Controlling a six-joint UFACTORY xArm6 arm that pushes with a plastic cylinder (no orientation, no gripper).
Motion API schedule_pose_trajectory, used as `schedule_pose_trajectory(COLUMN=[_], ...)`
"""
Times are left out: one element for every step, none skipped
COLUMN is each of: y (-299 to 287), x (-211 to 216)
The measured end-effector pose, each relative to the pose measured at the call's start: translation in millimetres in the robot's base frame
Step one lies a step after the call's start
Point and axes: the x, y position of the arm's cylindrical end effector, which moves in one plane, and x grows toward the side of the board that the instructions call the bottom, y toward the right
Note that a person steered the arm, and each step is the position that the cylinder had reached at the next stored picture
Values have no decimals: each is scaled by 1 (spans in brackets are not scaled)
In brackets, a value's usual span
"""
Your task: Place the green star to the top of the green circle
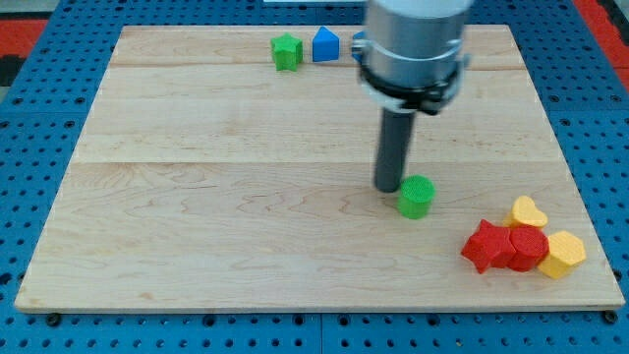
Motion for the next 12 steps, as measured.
schedule_pose_trajectory(y=[39, 45, 43, -14, -97, -173, -235, -278, -279, -250, -199, -151], x=[6, 12, 12, 11, -11, -60, -102, -155, -232, -287, -280, -269])
